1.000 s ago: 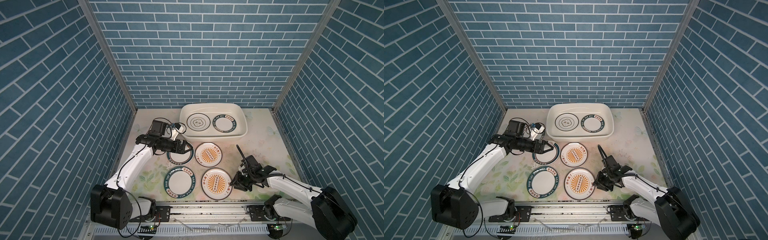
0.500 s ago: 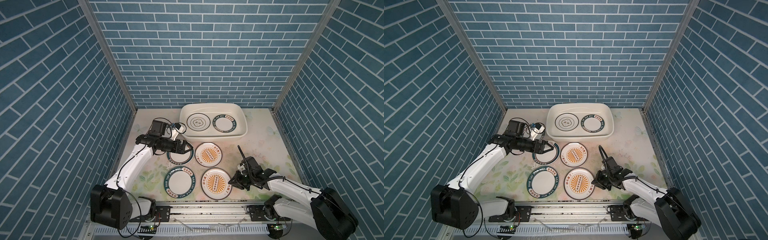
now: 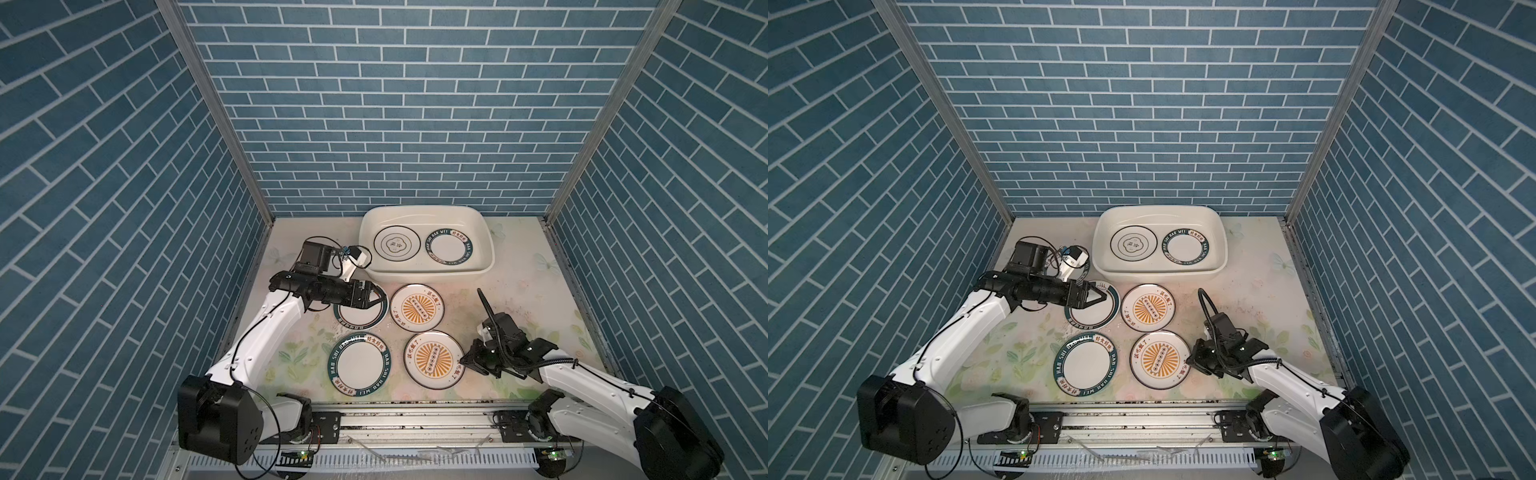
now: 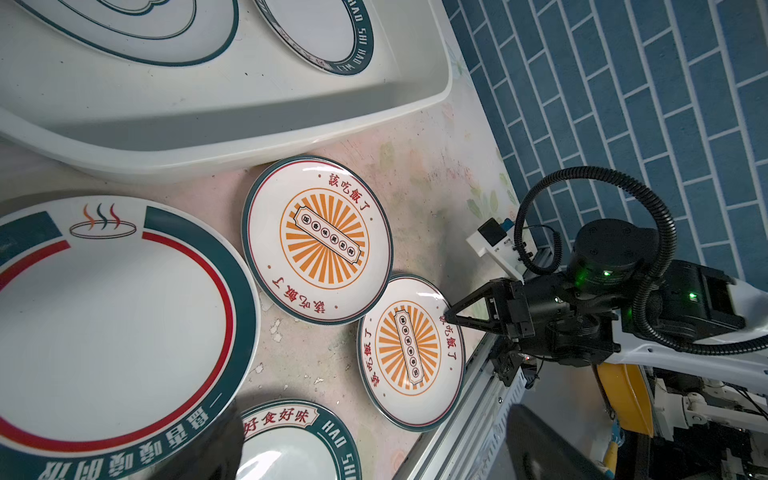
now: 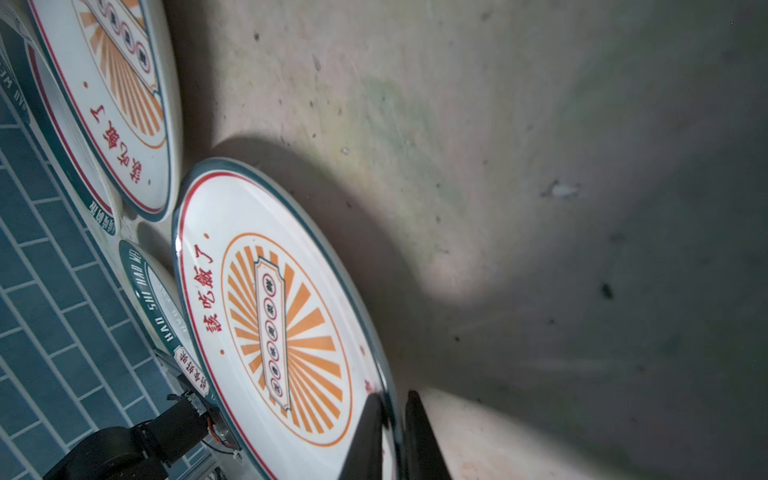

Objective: Place the plates into the plastic bin on the countertop
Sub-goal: 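Grip the orange sunburst plate's rim with the right gripper and tilt it up, then drag the tilted sunburst plate toward the robot with the right gripper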

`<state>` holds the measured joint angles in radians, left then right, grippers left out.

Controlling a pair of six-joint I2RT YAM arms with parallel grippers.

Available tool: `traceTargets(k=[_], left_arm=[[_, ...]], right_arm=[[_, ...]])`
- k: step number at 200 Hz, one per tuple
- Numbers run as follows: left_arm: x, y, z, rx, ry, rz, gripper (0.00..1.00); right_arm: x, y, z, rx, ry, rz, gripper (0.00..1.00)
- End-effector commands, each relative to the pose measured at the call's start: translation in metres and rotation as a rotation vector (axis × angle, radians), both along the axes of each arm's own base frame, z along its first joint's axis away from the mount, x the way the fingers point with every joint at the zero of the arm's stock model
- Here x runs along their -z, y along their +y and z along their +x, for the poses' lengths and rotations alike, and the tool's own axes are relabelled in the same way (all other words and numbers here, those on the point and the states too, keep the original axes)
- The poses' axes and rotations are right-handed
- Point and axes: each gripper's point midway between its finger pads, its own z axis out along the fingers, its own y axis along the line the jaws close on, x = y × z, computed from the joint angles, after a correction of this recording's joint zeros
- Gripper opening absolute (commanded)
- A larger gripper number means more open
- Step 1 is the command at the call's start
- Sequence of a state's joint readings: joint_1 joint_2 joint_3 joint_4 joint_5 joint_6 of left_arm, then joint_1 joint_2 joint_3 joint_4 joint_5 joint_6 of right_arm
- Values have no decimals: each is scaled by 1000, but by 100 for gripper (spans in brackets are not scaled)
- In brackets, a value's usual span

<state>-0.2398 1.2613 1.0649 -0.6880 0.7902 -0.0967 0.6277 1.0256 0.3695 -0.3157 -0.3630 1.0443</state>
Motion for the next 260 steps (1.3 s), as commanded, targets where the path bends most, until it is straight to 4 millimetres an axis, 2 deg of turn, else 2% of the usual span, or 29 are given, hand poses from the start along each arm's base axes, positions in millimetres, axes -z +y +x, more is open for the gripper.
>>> traceTargets(k=[1, 51, 134, 160, 206, 214, 260], left_arm=[[-4, 1, -3, 5, -22, -13, 99], [-6, 1, -4, 5, -29, -17, 99], [-8, 1, -6, 4, -44, -23, 100], [-9, 1, -6, 3, -46, -23, 100], [-8, 0, -6, 6, -40, -28, 100], [-8, 0, -6, 7, -39, -29, 100], [-11, 1, -9, 9, -54, -33, 100]], right_arm=[[21, -45, -11, 74, 61, -235, 8], [16, -68, -14, 92, 60, -327, 8], [23, -116, -16, 255, 82, -448, 10], [24, -118, -10, 303, 65, -415, 11], [34, -110, 2, 354, 58, -335, 12], [35, -104, 2, 346, 72, -302, 13], [43, -104, 1, 350, 97, -309, 19]])
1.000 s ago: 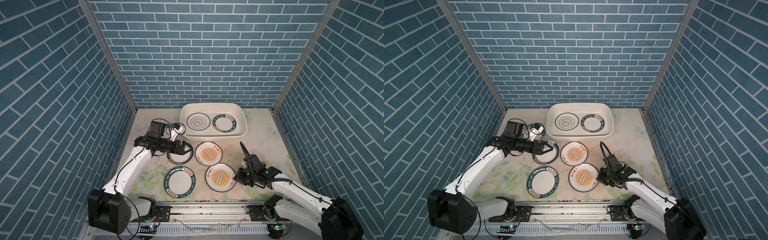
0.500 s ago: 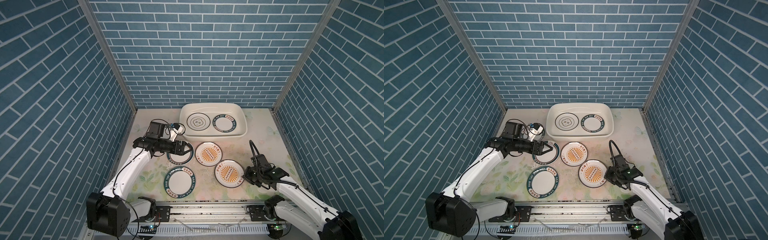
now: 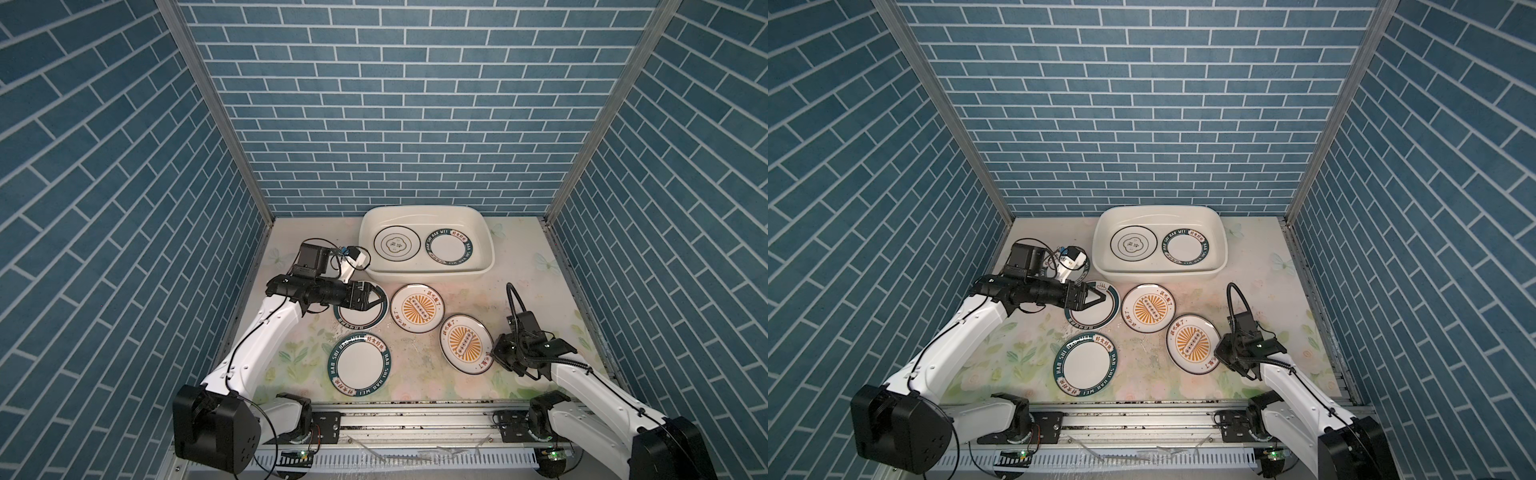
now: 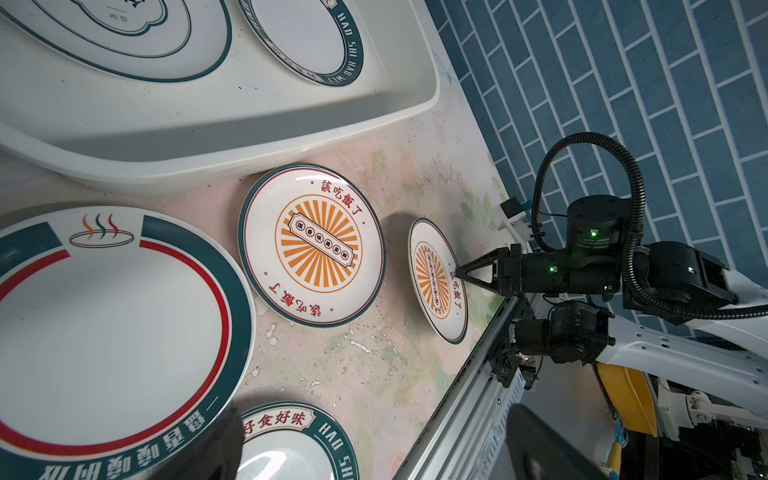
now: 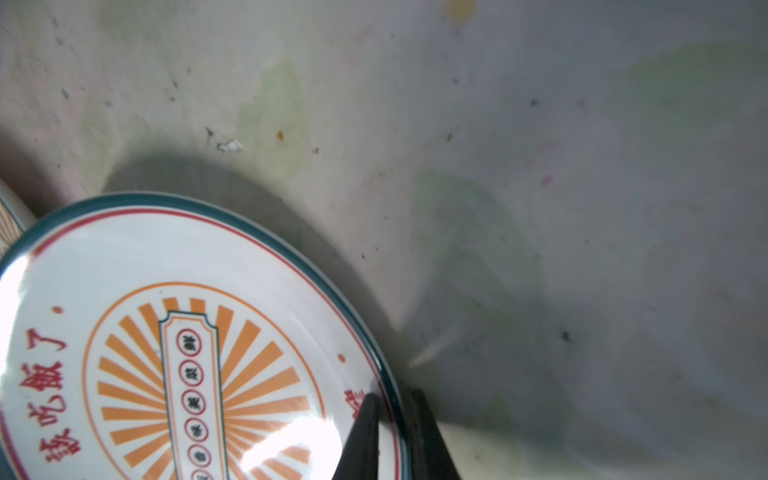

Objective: Place the plates into the plastic bin on the countertop
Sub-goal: 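Drag the tilted sunburst plate toward the robot with the right gripper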

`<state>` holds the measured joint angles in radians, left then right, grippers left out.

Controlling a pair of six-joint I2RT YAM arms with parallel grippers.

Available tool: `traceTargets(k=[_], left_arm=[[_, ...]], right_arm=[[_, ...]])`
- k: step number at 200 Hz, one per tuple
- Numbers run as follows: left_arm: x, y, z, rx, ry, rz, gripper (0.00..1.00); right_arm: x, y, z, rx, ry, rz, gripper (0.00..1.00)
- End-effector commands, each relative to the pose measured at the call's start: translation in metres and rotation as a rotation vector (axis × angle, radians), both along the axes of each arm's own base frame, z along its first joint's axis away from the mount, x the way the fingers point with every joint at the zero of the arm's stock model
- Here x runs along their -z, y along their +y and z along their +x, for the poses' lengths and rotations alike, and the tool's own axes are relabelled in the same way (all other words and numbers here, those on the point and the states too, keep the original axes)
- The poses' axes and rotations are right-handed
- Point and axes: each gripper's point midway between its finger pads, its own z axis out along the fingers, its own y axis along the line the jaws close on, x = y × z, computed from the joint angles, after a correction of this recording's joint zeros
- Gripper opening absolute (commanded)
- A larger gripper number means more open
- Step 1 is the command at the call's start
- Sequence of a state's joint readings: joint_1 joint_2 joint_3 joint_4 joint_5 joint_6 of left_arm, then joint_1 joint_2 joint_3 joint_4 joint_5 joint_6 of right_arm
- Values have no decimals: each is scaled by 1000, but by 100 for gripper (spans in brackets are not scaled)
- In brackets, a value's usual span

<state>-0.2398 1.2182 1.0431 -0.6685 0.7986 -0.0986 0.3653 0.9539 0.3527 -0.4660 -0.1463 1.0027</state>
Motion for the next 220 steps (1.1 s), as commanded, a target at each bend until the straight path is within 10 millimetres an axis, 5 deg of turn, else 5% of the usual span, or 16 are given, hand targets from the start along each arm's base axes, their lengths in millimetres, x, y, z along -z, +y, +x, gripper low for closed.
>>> traceTargets(k=[1, 159, 220], left_arm=[[-3, 0, -3, 6, -17, -17, 100], [1, -2, -3, 12, 1, -34, 100], [2, -2, -7, 13, -8, -40, 100]], right_arm=[[27, -16, -29, 46, 129, -60, 19], [20, 8, -27, -25, 6, 113, 22], [22, 5, -32, 2, -37, 139, 8]])
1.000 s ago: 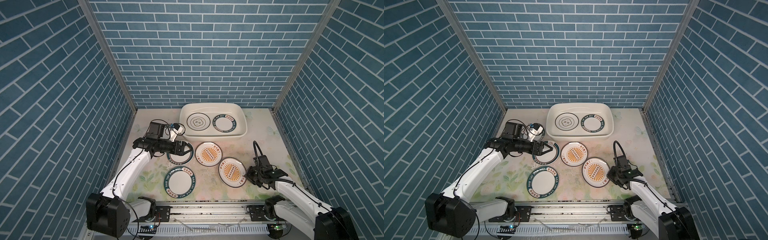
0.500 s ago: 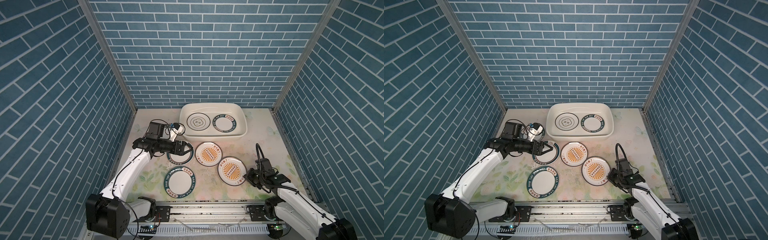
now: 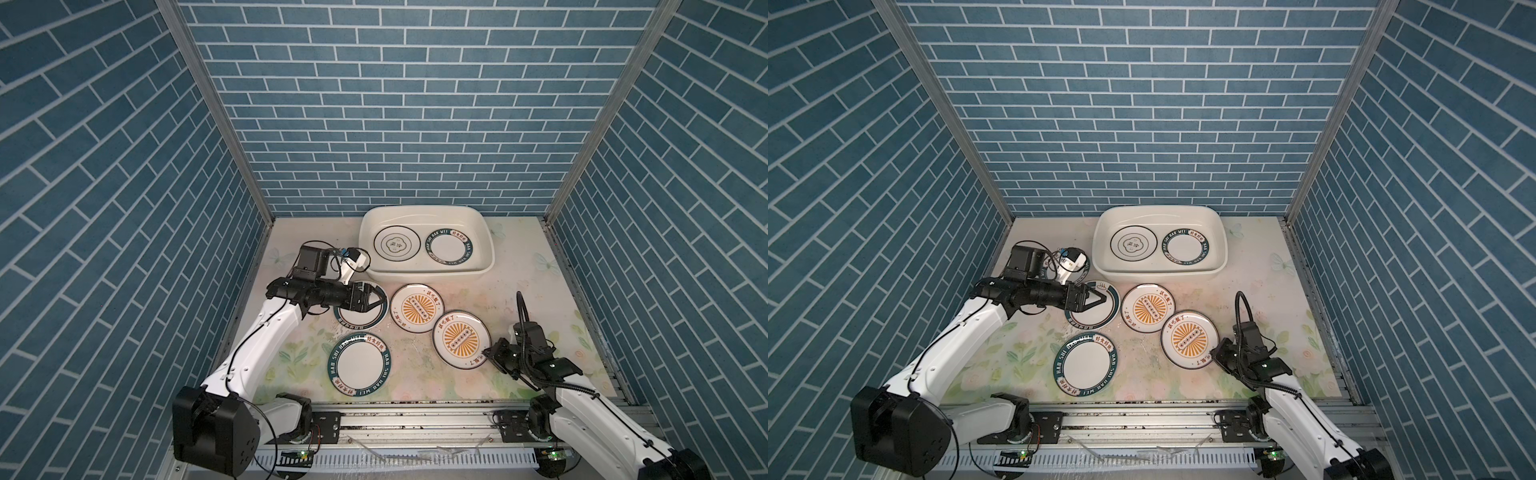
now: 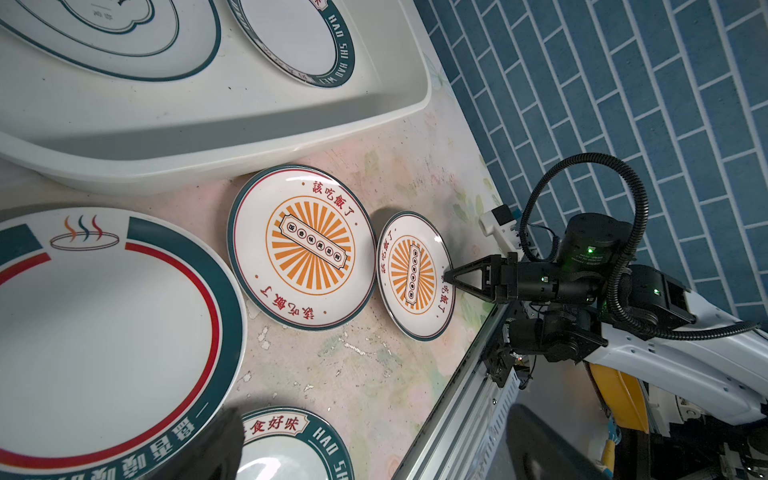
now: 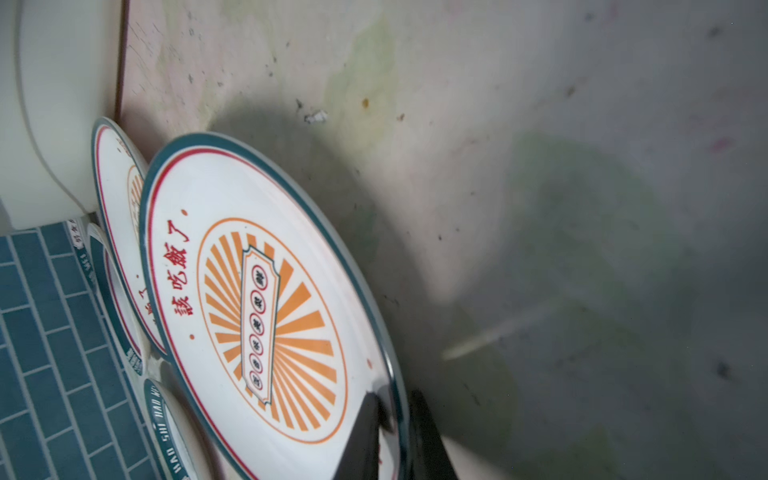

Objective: Place the plates into the plastic bin on the countertop
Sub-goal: 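Drag the tilted sunburst plate toward the robot with the right gripper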

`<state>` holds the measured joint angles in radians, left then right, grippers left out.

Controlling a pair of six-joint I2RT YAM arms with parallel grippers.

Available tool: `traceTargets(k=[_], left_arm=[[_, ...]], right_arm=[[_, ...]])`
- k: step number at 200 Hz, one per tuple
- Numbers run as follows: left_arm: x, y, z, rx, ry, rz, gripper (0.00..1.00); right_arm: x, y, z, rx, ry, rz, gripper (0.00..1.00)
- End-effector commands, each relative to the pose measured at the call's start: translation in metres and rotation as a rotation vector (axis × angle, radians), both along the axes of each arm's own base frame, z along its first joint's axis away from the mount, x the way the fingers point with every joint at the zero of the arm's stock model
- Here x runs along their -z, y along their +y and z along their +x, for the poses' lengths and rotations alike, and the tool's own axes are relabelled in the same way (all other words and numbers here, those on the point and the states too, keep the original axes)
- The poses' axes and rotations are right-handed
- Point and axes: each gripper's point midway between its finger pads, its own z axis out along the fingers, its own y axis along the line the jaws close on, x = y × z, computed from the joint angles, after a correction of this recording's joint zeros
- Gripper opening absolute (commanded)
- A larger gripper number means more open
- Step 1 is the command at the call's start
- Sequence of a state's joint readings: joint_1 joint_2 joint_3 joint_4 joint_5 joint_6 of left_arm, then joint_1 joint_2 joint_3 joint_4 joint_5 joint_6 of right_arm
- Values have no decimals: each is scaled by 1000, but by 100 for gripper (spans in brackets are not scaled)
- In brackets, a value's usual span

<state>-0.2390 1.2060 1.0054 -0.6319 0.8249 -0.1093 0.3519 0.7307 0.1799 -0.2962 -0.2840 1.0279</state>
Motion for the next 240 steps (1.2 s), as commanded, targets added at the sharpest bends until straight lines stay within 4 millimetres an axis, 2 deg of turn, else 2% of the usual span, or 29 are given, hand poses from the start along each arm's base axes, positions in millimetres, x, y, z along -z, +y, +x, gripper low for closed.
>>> traceTargets(k=[1, 49, 123, 240], left_arm=[[-2, 1, -4, 3, -13, -14, 100], [-3, 0, -3, 5, -12, -20, 100], [-5, 0, -2, 4, -16, -20, 99], [-8, 0, -2, 2, -24, -17, 99]], right_arm=[[26, -16, -29, 29, 120, -60, 8], [16, -22, -37, 47, 80, -53, 1], [-1, -17, -33, 9, 35, -38, 0], [-50, -13, -22, -35, -46, -35, 0]])
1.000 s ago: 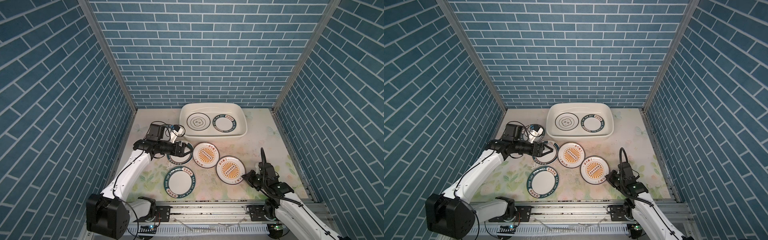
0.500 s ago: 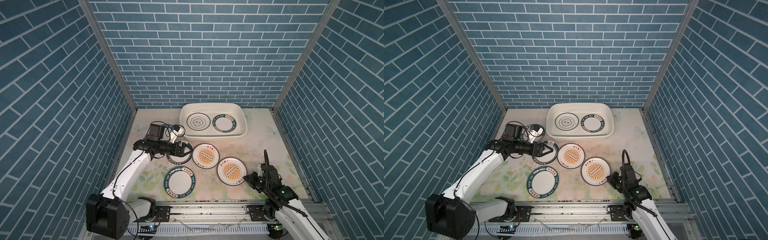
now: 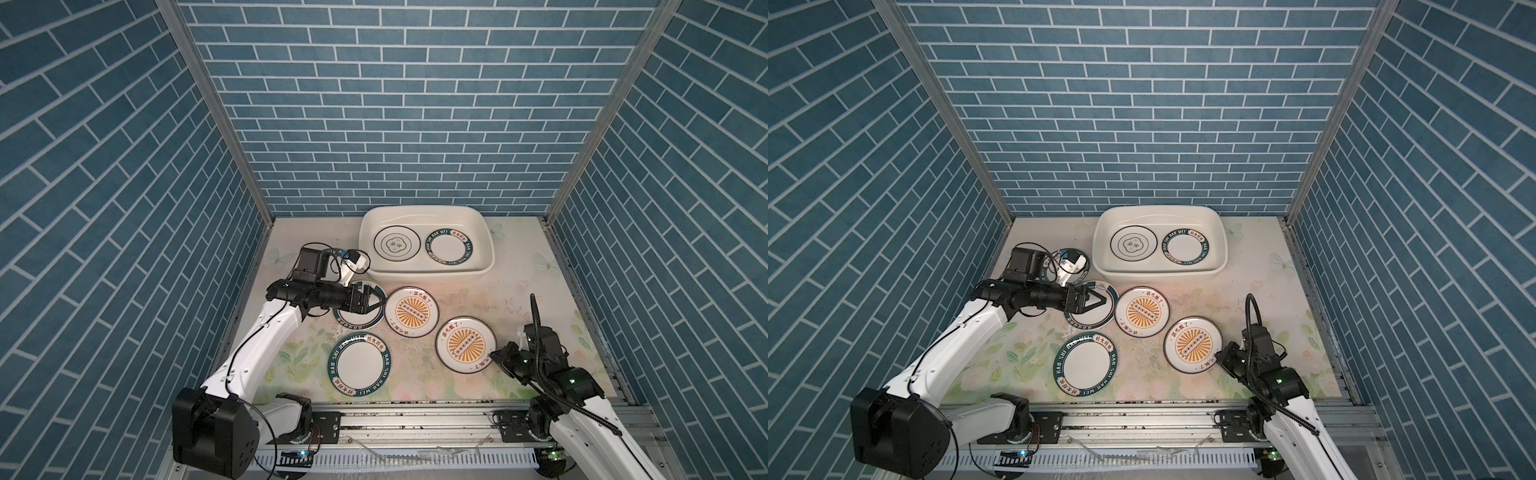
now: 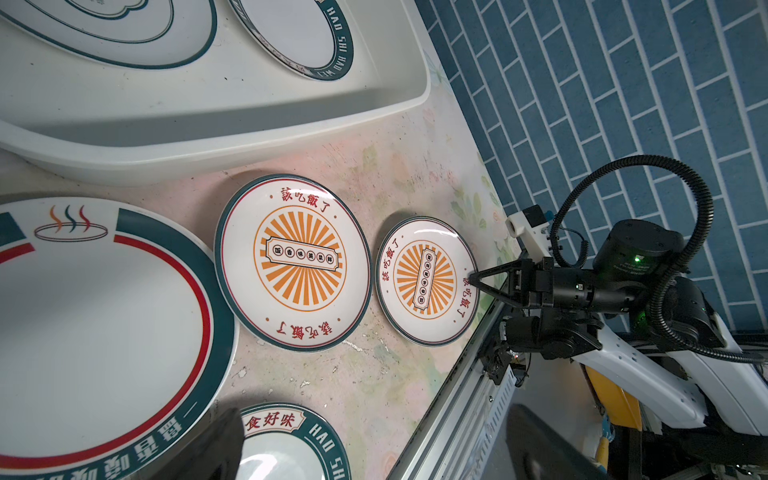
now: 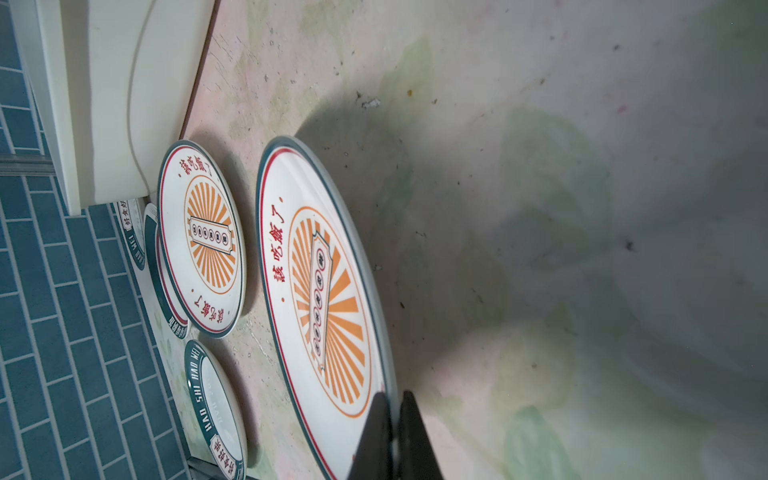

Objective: Place the plates into the plastic bin on the countertop
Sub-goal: 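Drag the tilted sunburst plate toward the robot with the right gripper, then lift the sunburst plate on edge with the right gripper toward the bin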

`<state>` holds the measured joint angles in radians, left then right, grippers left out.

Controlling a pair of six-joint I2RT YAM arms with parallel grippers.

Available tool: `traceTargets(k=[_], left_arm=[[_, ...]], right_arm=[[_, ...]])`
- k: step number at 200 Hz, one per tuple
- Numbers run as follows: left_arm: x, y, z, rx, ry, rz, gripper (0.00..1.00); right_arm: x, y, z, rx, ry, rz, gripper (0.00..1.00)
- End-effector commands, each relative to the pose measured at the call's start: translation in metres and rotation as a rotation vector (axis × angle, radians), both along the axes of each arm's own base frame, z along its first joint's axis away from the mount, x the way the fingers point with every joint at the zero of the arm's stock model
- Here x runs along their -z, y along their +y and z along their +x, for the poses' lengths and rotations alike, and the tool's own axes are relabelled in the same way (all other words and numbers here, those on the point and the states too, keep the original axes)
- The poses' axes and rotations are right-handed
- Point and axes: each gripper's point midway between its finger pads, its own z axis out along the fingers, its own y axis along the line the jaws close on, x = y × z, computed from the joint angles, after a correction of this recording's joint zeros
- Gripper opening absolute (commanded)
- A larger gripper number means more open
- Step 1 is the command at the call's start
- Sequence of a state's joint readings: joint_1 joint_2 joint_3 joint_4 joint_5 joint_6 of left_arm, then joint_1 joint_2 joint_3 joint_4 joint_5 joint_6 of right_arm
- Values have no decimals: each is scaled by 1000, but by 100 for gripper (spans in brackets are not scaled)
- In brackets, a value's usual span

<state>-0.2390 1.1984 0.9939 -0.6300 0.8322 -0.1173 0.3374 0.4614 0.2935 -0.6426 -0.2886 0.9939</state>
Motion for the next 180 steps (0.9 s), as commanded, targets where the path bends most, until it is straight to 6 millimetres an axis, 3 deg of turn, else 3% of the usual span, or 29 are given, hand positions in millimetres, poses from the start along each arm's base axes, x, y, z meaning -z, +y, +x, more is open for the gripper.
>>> traceTargets(k=[1, 113, 180], left_arm=[[-9, 0, 1, 3, -34, -9, 99], [-12, 3, 4, -7, -39, -5, 100], [-15, 6, 6, -18, -45, -4, 100]], right_arm=[[-8, -4, -3, -20, 1, -36, 0], [-50, 2, 4, -85, -47, -34, 0], [-98, 22, 18, -176, -100, 27, 0]])
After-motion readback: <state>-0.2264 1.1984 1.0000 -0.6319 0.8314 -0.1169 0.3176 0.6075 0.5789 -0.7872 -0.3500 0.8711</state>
